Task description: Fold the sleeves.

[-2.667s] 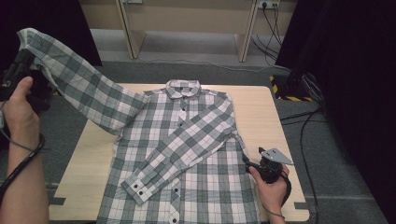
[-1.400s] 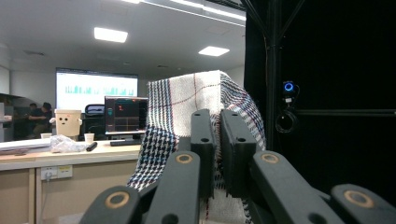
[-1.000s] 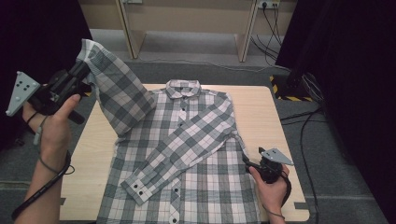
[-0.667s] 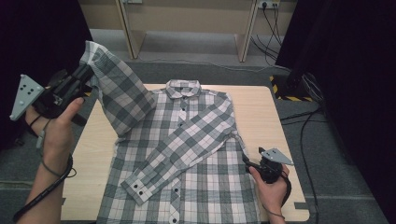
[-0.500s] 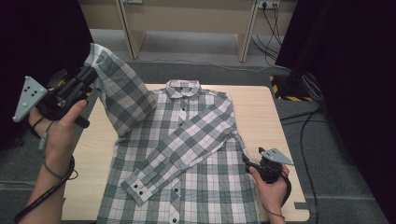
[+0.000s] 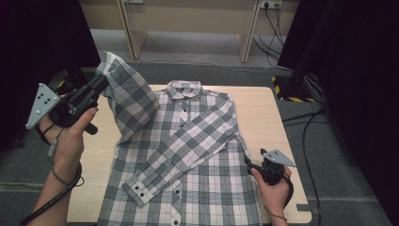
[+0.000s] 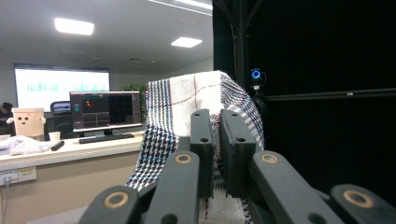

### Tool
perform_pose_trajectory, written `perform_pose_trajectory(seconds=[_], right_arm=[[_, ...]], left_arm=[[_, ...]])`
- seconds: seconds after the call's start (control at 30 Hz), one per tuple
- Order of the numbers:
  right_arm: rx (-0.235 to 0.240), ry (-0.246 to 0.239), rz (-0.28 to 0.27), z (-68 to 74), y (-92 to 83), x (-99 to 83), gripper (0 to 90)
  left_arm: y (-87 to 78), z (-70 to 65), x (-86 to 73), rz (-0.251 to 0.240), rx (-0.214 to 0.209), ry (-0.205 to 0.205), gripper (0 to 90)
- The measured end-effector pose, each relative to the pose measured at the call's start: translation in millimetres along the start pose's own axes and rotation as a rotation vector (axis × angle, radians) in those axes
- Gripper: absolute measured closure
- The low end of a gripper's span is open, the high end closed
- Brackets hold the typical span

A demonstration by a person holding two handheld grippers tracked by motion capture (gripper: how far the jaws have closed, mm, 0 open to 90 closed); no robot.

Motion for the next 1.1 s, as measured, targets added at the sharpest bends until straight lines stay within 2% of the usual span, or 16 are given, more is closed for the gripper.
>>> perform_pose_trajectory(seconds=[0.6,1.1], right_arm=[[-0.001,-0.002,0.0,0.1,0.0,0.0,27.6],[-0.002,-0.005,0.0,0.2,0.1,0.0,27.6]], left_arm=[[-6.4,-22.6,-7.2,0.011,-0.055,0.028,83.9],[-12.6,-41.5,-19.3,0.046,-0.102,0.045,83.9]])
Point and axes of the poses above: each handheld gripper's, and its own axes: y roughly forward along the jaws, x roughly out of its top, z roughly to its left, the point moved 4 cm from there along y, roughly forward along the jaws, and after that the axes turned 10 degrees about x, right-handed, at the moved point
